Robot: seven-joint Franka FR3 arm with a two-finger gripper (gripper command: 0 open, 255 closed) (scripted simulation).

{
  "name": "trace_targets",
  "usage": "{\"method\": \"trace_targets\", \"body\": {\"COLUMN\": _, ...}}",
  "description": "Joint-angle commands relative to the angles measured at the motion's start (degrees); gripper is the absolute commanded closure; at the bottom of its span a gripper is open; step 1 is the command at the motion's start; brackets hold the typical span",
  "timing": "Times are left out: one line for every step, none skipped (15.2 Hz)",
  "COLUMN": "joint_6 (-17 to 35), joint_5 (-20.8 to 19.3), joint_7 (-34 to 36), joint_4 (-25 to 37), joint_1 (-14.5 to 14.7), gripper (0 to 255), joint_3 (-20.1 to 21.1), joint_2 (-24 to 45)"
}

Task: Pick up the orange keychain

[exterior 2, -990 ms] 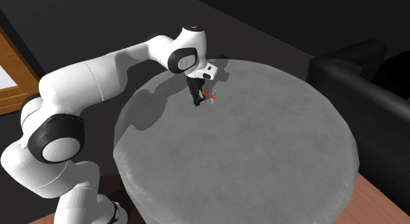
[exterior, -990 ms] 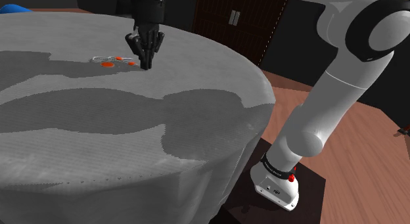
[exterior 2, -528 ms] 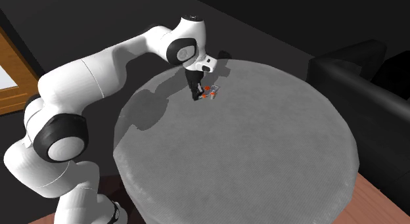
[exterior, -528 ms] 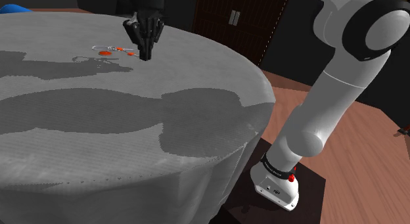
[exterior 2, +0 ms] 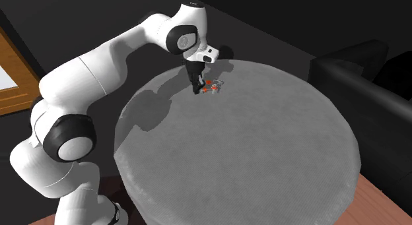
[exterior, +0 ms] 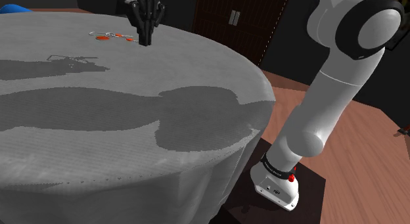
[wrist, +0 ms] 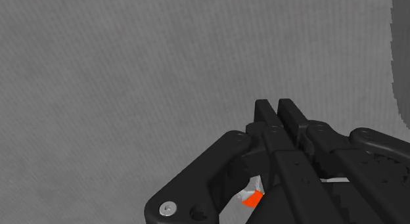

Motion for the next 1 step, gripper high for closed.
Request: {"method": "trace_targets", "body": {"joint_6": -0.61, "joint_5": -0.05, "joint_7": -0.04, "joint_4": 0.67, "joint_1": -0.02, "gripper": 255, "joint_3": -0.02, "joint_2": 0.1}}
